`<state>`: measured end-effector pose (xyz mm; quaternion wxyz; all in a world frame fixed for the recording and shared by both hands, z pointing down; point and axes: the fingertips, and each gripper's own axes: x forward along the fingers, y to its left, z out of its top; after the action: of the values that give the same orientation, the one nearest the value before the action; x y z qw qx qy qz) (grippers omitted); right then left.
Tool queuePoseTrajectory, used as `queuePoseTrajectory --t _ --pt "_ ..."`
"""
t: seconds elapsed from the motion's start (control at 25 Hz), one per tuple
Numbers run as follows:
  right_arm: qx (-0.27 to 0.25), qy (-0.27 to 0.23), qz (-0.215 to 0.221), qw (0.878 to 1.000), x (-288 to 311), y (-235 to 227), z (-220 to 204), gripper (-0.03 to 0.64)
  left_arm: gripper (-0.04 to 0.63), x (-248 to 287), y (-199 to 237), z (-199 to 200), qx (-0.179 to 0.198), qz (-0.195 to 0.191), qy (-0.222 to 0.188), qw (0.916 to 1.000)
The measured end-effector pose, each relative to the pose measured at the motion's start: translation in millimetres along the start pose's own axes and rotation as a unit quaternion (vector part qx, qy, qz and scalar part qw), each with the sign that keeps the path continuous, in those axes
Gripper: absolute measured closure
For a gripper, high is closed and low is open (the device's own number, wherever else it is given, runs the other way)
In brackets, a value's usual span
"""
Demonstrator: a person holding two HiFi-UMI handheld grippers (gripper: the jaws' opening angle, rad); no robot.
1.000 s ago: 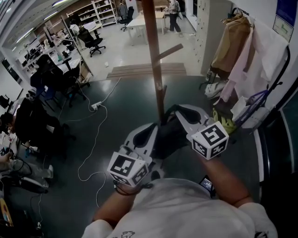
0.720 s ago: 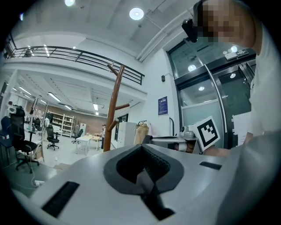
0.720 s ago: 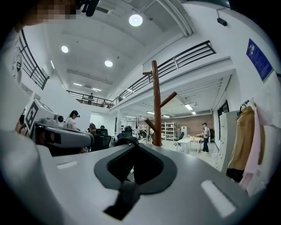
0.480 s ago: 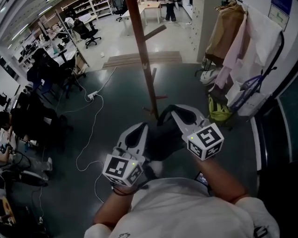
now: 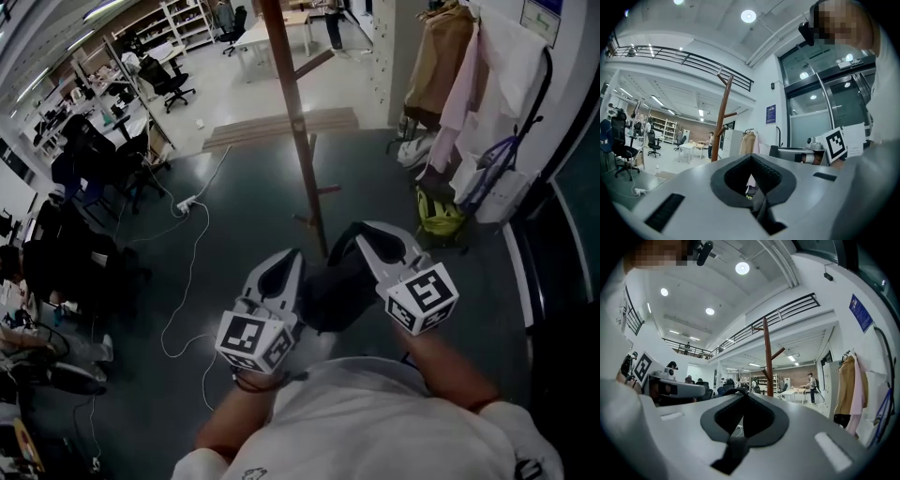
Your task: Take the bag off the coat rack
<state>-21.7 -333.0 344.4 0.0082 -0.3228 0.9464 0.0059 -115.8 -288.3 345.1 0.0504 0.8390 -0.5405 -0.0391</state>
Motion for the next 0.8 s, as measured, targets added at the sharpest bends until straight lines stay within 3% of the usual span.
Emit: queuePoseTrajectory --t 0.4,0.8 --pt "-0.002 0.000 -0.051 0.999 -24 68 3 0.595 0.594 -81 8 7 0.003 -0.034 -0.008 0.9994" --pt "-0.005 -0.001 -0.073 0.997 -42 146 -2 0.595 0.594 -151 18 -2 0.002 -0.062 0.001 0.9981"
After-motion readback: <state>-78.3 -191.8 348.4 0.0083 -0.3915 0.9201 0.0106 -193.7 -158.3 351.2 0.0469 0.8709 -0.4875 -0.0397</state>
